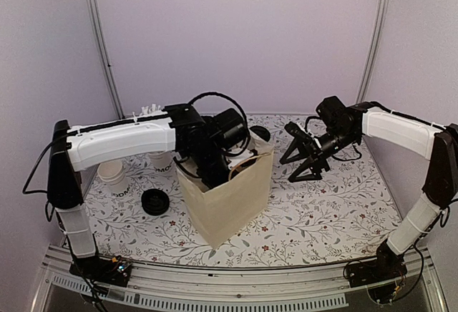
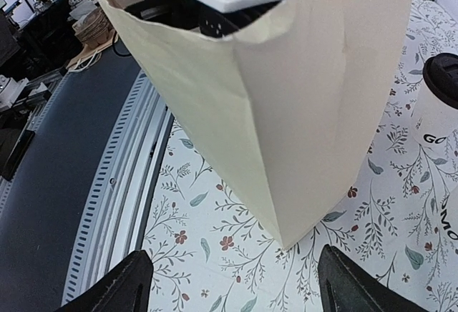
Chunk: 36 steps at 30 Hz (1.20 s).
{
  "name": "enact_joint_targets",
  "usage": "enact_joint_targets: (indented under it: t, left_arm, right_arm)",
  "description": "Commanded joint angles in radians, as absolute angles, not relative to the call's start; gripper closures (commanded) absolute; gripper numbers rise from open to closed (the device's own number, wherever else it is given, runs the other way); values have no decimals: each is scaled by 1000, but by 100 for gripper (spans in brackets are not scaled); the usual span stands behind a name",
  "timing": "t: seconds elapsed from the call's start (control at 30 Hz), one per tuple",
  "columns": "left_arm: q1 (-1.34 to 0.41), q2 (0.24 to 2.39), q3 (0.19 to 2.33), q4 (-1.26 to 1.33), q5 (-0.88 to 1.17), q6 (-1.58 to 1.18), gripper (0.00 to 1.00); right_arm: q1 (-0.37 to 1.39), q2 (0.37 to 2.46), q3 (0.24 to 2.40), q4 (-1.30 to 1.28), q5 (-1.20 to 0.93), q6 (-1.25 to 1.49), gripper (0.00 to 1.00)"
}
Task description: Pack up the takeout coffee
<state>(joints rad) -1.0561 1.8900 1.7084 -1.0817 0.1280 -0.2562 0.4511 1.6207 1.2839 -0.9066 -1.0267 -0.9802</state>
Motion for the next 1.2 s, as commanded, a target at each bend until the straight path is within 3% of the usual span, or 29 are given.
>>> enact_joint_targets:
  t: [0.0,0.2,0.5,0.97,1.17]
  left_arm:
    - [-1068,1844,1779,-1078,192,-255,47]
    - [-1069,1829,1864,-1090,271,-256,48]
    - [-1067,1806,2050,-1196,192,-249,48]
    - [-1065,1652,2095,-1026,374,-315,46]
    - [-1067,1479,1980,-1023,80,-311,42]
  right_arm:
    - [455,1550,1328,-985,-1020,-985,17]
    - [455,1516,1329,-1020,-1006,-984,17]
    - [466,1477,1369,-1043,-1005,-964,17]
    - [622,1466,1595,-1107,-937,-943,17]
    - [720,1476,1647,-1116,-887,-936,23]
